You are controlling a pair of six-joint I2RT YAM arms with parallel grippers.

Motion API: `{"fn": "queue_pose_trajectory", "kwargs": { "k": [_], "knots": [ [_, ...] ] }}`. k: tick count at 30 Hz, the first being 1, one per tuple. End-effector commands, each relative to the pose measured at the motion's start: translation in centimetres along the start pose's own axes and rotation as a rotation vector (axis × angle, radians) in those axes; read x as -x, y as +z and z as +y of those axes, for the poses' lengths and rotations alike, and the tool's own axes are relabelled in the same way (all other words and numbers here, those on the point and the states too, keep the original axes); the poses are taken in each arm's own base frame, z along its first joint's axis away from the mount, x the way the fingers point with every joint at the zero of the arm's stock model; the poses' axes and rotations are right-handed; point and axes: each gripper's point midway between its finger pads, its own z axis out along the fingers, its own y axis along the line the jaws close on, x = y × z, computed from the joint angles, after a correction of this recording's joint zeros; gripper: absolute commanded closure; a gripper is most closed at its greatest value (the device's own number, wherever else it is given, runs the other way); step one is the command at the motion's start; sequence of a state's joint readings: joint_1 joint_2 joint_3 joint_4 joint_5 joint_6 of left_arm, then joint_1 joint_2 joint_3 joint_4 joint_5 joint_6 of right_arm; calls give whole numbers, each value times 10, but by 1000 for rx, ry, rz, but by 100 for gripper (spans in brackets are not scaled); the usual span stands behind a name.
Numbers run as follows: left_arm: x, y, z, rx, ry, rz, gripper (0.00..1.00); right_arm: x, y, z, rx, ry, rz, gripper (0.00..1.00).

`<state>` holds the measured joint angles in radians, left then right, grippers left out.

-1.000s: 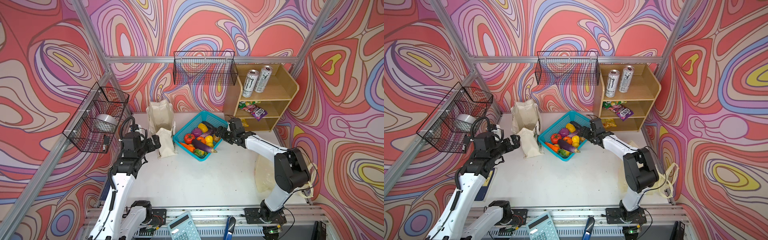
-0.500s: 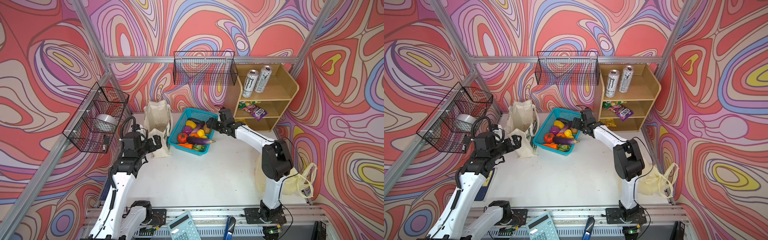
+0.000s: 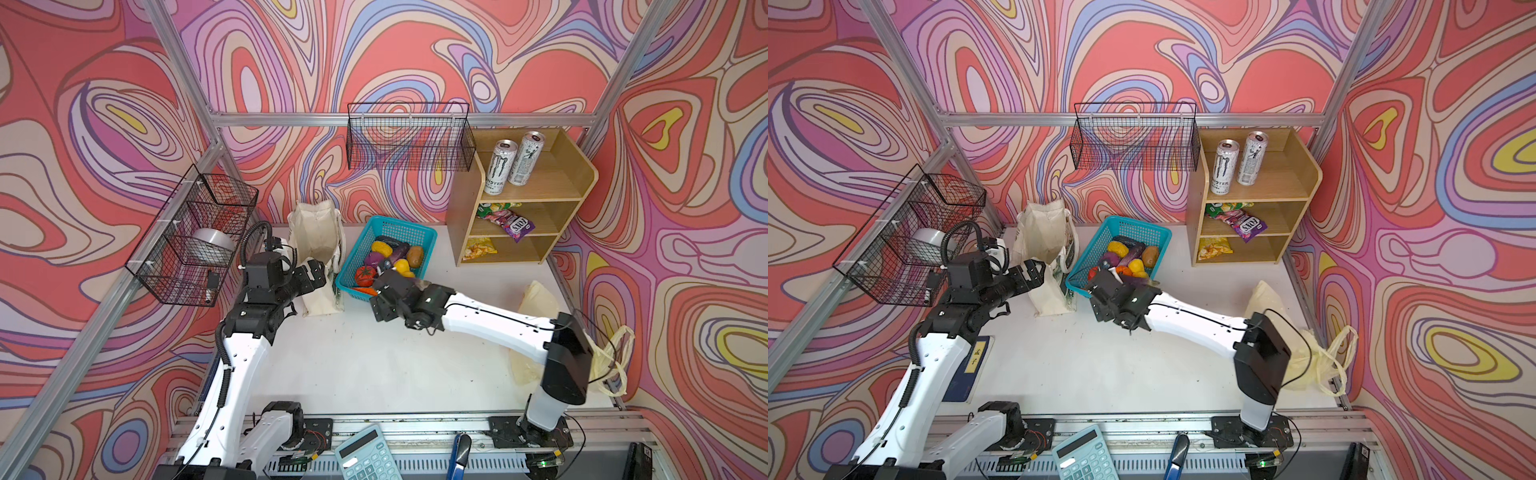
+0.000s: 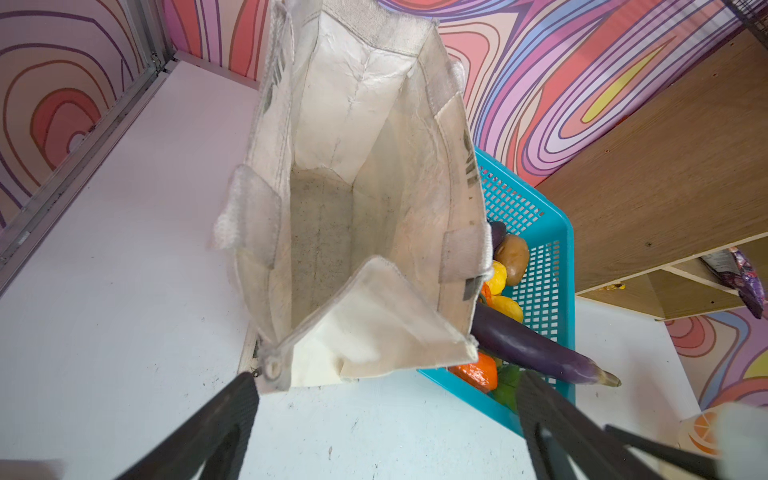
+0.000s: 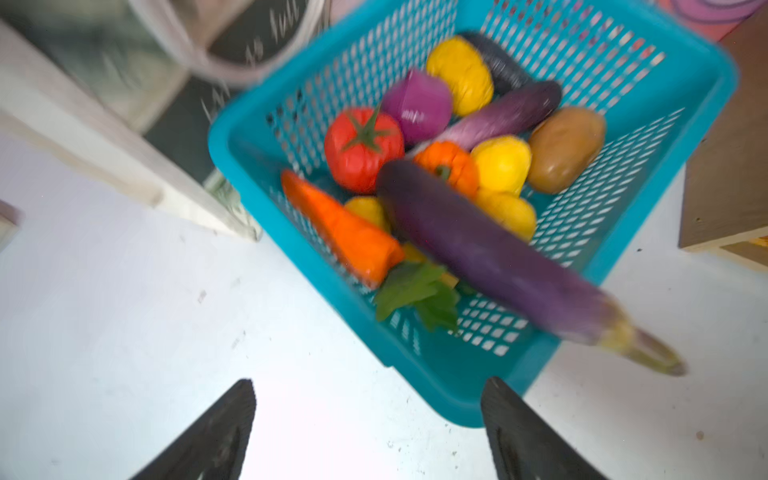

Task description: Place the mixed food into the grocery bags and tie them

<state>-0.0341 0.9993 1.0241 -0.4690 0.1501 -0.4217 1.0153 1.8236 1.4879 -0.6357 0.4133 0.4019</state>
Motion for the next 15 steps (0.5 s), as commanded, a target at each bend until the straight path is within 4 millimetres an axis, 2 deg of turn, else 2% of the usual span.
{"fn": "queue_pose_trajectory", "kwargs": {
  "k": [1,5,8,11,15],
  "knots": [
    [9,-7,-2,19,-3,-14,0,-18,16,-15,-122,-60,56,12],
    [14,-12,-4,15,-5,-22,0,-12,27,-19,-179,-65,10,12],
    [15,-15,-6,10,-5,-24,0,-5,34,-32,-250,-68,-13,11],
    [16,-17,-7,10,-2,-26,0,-3,43,-51,-297,-41,-19,11],
    [15,-17,-8,6,-2,-18,0,-2,51,-88,-346,23,-18,11]
  ]
}}
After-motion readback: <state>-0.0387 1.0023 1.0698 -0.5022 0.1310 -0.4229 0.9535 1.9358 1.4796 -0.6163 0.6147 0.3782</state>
